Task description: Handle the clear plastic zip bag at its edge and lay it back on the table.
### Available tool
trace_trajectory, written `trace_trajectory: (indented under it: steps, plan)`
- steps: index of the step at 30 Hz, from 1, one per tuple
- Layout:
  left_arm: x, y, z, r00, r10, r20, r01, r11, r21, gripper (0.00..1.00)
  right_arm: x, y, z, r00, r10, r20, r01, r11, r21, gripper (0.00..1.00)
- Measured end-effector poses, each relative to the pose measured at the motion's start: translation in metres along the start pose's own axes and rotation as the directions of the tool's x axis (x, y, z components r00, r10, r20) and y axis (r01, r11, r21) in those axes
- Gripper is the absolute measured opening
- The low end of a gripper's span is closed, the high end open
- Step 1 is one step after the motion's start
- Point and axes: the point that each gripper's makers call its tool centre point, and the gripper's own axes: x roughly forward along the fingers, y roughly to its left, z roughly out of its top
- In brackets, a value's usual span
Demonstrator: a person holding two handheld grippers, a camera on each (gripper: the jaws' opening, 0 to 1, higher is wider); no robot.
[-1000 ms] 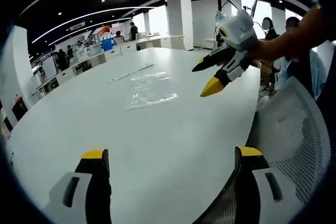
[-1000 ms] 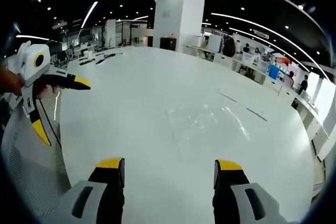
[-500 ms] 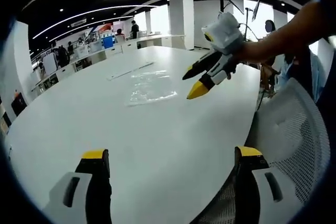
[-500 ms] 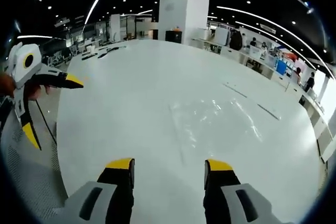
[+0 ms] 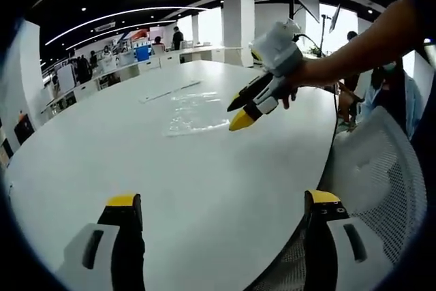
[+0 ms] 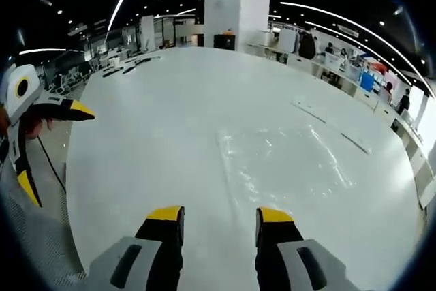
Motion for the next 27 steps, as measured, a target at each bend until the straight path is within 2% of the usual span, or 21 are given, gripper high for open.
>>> trace_trajectory:
  steps: [2,5,13,17,27]
  plan:
    - [0.0,0.001,-0.001,1.0,0.0,-0.001,0.0,1.0,-0.002,0.98,0.002,0.001,-0.001,1.0,0.004,-0.011,-0.005,1.0,-0.002,0.37]
    - [0.0,0.001,-0.001,1.0,-0.001,-0.001,0.001,1.0,-0.005,0.98,0.009,0.0,-0.002,1.0,0.008,-0.017,-0.009,1.0,-0.028,0.27]
    - [0.002,0.0,-0.003,1.0,-0.008,0.002,0.008,1.0,-0.029,0.97,0.021,-0.009,0.005,1.0,-0.01,-0.011,0.01,1.0,0.02,0.25]
    - [0.0,0.001,-0.002,1.0,-0.005,0.007,0.005,0.999,-0.043,0.97,0.023,-0.011,0.001,0.999,-0.012,-0.03,0.012,1.0,0.0,0.22]
    - [0.002,0.005,-0.004,1.0,-0.001,0.003,0.001,0.999,-0.048,0.96,0.025,-0.018,-0.011,0.997,-0.021,-0.068,0.022,1.0,0.011,0.15]
